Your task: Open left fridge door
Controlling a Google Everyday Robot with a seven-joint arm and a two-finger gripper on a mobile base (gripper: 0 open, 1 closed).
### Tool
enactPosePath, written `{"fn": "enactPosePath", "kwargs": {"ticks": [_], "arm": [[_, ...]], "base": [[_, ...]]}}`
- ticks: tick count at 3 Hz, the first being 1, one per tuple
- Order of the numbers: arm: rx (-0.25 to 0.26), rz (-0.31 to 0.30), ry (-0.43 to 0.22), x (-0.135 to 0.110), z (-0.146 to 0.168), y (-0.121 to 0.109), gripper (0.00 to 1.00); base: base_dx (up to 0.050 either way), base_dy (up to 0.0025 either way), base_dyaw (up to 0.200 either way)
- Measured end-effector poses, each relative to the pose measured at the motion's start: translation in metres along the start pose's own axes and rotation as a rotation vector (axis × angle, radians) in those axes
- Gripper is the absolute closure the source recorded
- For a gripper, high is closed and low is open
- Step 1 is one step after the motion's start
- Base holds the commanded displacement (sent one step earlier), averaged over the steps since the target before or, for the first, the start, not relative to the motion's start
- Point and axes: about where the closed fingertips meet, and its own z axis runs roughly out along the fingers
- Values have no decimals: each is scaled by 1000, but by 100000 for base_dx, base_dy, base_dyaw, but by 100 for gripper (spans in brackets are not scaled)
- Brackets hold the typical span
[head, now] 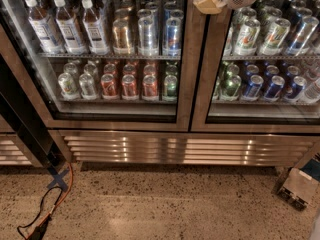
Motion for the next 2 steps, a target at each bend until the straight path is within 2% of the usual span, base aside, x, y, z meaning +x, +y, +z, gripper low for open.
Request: {"fn": "enactPosePath", "kwargs": {"ticks": [2], "arm": [[-3, 7, -8, 0, -1, 0, 100]], "base": [[0, 0, 0]]}}
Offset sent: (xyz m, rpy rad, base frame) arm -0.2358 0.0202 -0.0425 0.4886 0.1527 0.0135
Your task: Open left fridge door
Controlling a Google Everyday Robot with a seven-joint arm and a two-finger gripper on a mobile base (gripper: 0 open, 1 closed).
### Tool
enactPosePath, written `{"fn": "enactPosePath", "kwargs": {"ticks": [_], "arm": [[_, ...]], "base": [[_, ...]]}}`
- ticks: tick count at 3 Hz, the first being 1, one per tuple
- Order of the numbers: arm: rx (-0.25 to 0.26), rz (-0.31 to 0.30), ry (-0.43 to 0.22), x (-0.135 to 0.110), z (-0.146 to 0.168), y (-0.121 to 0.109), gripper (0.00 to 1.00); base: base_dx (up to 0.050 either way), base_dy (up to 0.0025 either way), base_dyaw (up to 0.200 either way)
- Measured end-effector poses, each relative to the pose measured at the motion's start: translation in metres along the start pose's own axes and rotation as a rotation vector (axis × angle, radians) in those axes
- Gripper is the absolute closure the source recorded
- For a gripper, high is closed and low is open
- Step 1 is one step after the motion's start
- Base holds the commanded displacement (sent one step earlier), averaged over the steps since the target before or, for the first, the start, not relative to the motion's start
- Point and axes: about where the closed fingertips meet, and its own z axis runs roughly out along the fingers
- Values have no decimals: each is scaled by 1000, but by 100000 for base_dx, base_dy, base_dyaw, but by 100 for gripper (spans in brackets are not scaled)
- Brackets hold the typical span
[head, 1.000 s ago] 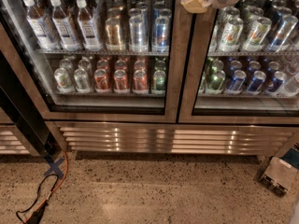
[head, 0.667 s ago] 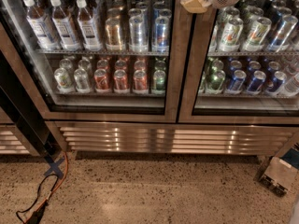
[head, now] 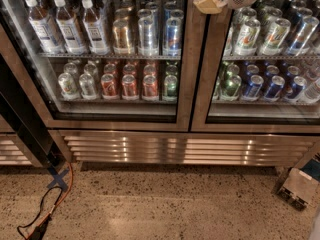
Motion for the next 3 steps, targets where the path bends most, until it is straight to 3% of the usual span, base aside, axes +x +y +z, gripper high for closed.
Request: {"fn": "enactPosePath", "kwargs": {"ticks": [3], "arm": [[6, -5, -17, -4, 0, -6, 100]], "base": [[0, 0, 0]]}}
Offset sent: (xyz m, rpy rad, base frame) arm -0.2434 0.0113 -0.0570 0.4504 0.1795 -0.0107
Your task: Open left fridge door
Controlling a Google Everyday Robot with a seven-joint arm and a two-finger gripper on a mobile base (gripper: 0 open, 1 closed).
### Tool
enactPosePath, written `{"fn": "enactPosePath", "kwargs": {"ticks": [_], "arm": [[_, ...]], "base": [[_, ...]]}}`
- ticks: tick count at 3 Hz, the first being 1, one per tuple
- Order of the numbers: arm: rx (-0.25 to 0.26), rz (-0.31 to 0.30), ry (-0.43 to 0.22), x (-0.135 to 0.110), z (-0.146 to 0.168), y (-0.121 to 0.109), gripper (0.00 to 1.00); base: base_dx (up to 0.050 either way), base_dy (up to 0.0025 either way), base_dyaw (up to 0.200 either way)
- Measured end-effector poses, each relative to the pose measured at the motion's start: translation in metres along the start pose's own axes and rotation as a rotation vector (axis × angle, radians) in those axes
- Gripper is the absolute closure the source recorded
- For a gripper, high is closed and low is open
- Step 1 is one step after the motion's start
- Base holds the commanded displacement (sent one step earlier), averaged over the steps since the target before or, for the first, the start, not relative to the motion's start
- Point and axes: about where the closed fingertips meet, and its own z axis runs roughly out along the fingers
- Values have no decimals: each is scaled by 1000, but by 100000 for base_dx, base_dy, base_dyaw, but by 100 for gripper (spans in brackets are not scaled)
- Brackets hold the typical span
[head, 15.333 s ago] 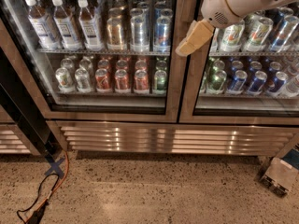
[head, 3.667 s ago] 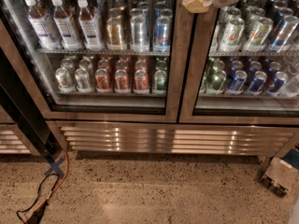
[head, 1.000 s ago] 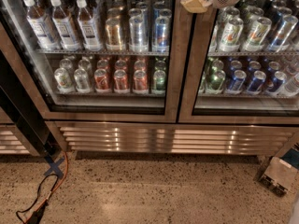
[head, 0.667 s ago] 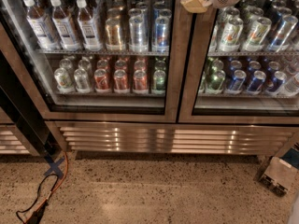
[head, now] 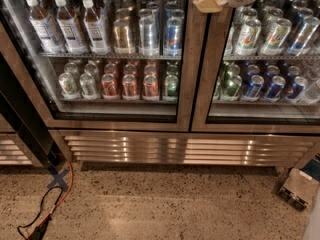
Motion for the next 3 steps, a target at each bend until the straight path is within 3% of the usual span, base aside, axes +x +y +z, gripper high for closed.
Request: {"fn": "enactPosePath", "kwargs": {"ticks": [3], "arm": [[-12, -14, -18, -2, -1, 1, 100]], "base": [[0, 0, 0]]}}
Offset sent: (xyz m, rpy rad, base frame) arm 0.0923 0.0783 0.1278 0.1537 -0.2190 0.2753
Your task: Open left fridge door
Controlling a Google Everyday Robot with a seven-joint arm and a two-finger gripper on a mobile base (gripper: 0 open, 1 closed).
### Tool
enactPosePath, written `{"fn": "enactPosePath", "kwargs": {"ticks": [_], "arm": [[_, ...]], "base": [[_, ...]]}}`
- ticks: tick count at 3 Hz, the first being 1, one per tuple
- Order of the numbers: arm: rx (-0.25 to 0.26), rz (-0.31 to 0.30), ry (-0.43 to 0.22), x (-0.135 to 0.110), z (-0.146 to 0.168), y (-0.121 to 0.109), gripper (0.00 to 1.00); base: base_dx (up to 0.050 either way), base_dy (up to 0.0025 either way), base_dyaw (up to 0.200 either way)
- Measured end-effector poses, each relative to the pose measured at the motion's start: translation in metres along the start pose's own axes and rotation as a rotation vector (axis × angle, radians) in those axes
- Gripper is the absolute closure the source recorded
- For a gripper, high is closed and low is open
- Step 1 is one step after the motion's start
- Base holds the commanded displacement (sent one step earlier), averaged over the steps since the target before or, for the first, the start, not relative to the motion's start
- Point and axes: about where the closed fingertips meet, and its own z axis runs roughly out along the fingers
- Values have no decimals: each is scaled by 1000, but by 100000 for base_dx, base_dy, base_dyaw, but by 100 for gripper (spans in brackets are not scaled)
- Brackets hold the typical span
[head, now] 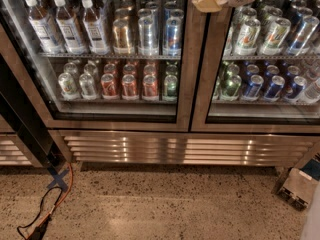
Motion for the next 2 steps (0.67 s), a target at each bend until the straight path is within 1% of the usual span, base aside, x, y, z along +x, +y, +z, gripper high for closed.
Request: {"fn": "enactPosePath", "kwargs": {"ticks": [2], "arm": [[0, -6, -9, -1, -1, -1, 100]], "base": [[0, 0, 0]]}}
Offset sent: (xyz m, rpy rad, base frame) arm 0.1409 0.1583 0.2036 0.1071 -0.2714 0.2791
